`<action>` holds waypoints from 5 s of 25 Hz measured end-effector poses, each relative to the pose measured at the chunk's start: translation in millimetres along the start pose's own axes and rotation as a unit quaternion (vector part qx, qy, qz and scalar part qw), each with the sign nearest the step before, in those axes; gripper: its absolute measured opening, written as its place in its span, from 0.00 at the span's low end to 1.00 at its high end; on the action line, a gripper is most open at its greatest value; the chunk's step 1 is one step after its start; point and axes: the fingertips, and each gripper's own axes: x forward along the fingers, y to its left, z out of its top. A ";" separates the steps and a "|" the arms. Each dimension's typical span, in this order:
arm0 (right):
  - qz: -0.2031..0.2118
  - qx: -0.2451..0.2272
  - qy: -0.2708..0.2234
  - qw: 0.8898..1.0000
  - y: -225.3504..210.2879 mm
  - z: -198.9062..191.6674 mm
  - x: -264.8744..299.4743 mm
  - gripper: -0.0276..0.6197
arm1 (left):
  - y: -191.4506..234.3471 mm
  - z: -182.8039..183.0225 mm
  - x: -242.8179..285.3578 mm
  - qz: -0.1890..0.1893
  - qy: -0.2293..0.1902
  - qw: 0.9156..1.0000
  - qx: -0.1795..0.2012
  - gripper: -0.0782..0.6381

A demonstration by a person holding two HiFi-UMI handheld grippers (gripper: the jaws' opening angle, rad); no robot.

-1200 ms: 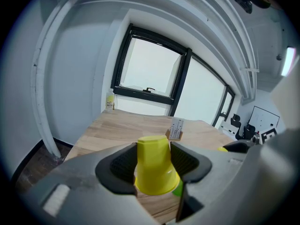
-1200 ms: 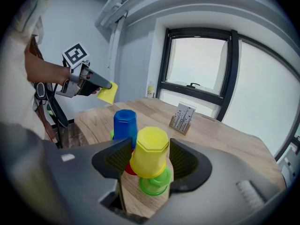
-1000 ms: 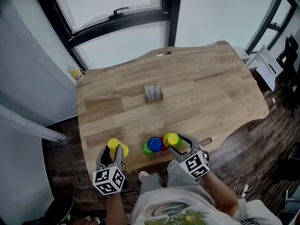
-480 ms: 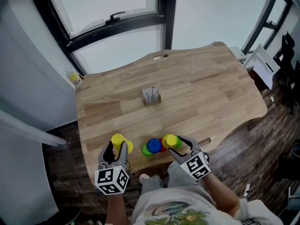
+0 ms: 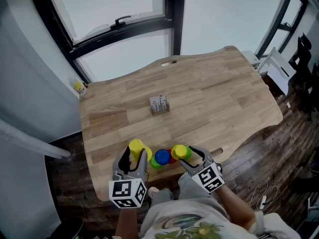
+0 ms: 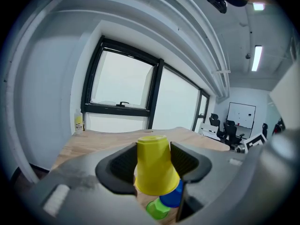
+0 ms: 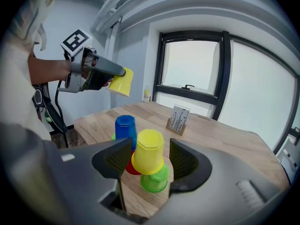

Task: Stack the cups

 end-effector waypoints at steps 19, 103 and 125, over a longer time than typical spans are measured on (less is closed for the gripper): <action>-0.013 0.075 -0.021 0.997 -13.1 5.5 -15.7 0.44 | -73.0 -10.3 30.8 -0.076 0.015 0.995 0.069 0.43; -0.013 0.092 -0.080 0.992 32.7 41.3 -48.9 0.04 | -74.4 -38.8 -20.4 -0.052 0.012 0.998 0.042 0.12; -0.044 0.119 -0.080 0.989 68.8 53.4 -62.3 0.04 | -91.4 -54.6 -37.0 -0.110 0.028 0.992 0.064 0.12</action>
